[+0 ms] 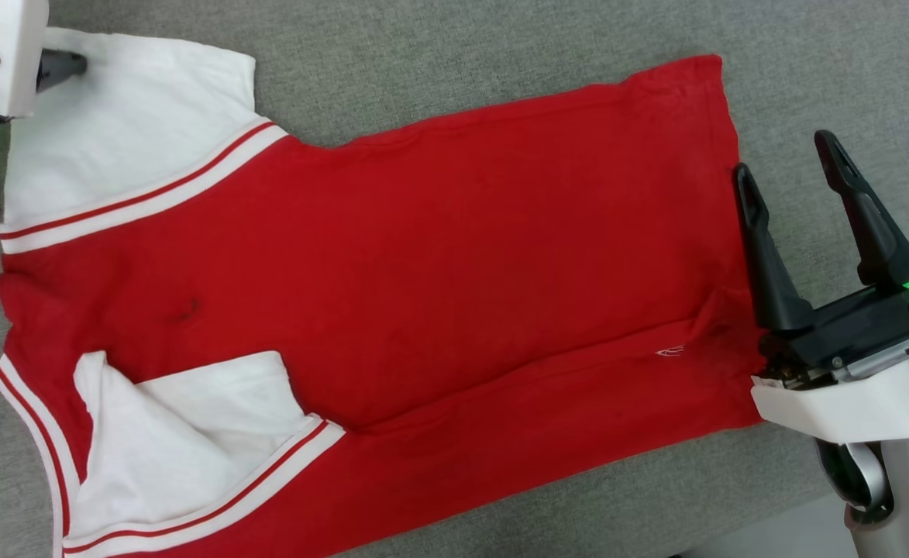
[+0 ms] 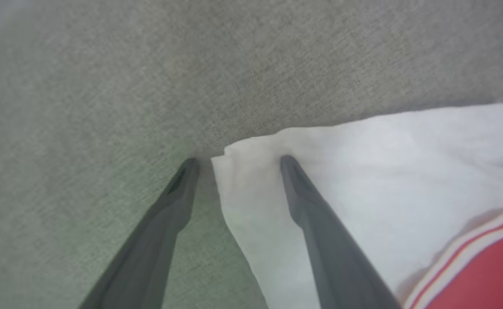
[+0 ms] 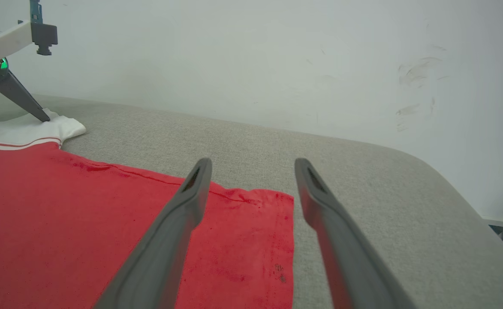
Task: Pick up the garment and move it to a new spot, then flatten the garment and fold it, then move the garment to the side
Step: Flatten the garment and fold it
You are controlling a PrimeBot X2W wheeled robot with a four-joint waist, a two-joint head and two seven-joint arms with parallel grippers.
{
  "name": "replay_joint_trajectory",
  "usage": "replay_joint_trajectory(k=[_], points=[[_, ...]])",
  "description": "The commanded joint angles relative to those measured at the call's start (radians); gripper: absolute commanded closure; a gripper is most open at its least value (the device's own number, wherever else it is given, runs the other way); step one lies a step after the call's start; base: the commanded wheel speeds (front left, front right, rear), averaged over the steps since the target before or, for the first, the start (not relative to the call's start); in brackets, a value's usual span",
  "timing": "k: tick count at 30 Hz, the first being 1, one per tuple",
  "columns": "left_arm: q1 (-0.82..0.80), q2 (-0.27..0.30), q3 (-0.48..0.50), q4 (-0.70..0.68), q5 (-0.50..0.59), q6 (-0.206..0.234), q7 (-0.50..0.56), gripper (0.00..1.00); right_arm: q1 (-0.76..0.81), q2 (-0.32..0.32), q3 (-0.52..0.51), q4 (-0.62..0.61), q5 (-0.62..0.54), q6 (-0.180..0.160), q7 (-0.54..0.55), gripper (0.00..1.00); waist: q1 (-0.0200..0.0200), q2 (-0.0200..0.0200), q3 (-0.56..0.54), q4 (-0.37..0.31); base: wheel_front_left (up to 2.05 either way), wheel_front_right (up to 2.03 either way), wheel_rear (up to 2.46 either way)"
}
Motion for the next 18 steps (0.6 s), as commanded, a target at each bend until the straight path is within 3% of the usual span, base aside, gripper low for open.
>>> replay_joint_trajectory(k=[1, 2, 3, 4, 9, 13, 18], points=[[0.01, -0.005, -0.021, 0.01, 0.002, -0.011, 0.017, 0.0, -0.019, 0.002, 0.001, 0.005, -0.007, -0.001, -0.002, 0.0, -0.0002, 0.0, 0.008, -0.005, 0.0, 0.0, 0.0], [0.016, -0.009, -0.023, 0.013, -0.005, -0.015, 0.02, 0.32, -0.022, 0.0, 0.001, 0.007, -0.009, -0.001, -0.002, 0.0, -0.0002, 0.0, 0.009, -0.005, 0.0, 0.0, 0.0], [0.023, -0.013, -0.026, 0.016, -0.009, -0.019, 0.025, 0.93, -0.024, -0.002, 0.001, 0.009, -0.011, -0.001, -0.002, 0.0, -0.0002, 0.0, 0.009, -0.004, 0.0, 0.0, 0.0], [0.029, -0.015, -0.032, 0.017, -0.011, -0.026, 0.032, 1.0, -0.026, -0.007, 0.0, 0.012, -0.015, -0.001, -0.002, 0.0, -0.0002, 0.0, 0.008, -0.003, 0.0, 0.0, 0.0], [0.03, -0.016, -0.023, 0.025, -0.009, -0.042, -0.004, 1.0, -0.066, -0.041, -0.02, 0.021, -0.026, -0.001, -0.002, 0.0, -0.0002, 0.0, -0.021, 0.008, 0.0, 0.0, 0.0], [0.028, -0.035, -0.021, 0.023, -0.002, -0.063, -0.049, 1.0, -0.123, -0.114, -0.044, 0.049, -0.023, -0.001, 0.0, 0.0, -0.0002, 0.0, -0.065, 0.028, 0.0, 0.0, 0.0], [0.039, -0.053, -0.032, 0.005, -0.004, -0.087, -0.08, 1.0, -0.211, -0.222, -0.012, 0.084, 0.011, -0.001, 0.115, 0.0, -0.0002, 0.0, -0.106, 0.058, 0.0, 0.0, 0.0]])
